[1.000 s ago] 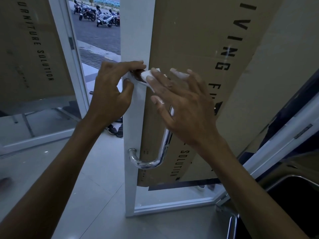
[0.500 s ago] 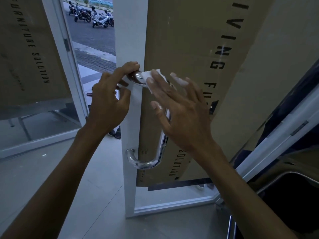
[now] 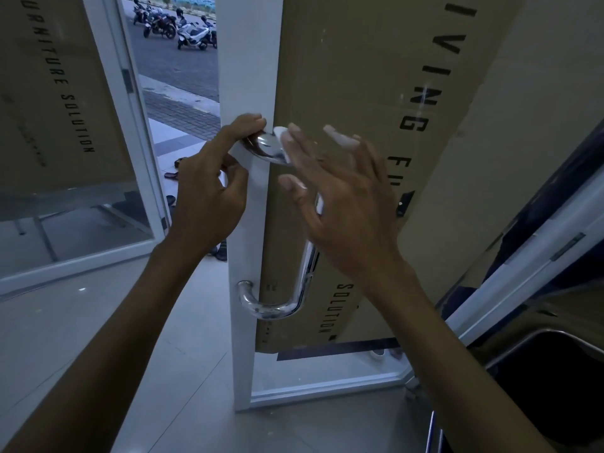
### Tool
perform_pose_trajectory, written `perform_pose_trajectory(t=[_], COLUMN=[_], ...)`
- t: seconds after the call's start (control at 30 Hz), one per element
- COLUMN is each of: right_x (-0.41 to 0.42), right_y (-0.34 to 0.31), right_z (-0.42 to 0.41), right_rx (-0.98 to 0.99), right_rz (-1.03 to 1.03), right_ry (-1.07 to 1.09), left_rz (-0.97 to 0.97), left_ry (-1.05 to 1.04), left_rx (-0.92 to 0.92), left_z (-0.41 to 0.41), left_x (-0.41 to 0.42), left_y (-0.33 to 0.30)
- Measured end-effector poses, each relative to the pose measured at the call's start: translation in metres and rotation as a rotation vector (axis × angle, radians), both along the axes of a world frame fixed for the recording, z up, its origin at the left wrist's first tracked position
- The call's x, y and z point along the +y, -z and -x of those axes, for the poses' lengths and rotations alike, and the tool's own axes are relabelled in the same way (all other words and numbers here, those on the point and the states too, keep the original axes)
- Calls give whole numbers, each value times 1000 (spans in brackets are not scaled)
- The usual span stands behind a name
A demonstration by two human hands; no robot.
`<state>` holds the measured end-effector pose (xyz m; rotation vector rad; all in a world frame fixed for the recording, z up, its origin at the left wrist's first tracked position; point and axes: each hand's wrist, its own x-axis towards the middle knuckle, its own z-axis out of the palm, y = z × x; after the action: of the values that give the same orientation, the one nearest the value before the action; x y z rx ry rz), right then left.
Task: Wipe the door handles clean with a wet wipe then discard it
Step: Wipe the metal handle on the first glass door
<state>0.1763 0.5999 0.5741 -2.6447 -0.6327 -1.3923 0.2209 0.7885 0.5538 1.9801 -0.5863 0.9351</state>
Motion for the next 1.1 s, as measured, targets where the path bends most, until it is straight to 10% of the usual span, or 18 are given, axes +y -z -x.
perform_pose_trajectory(t=[1.1], right_x=[52], right_y=[-60], right_z=[-15], right_rx=[291], right_rz=[-102], right_ry=[59], left_rz=[-28], left_ry=[79], left_rx=[123], left_z=[-10], left_x=[21], left_y=[-11])
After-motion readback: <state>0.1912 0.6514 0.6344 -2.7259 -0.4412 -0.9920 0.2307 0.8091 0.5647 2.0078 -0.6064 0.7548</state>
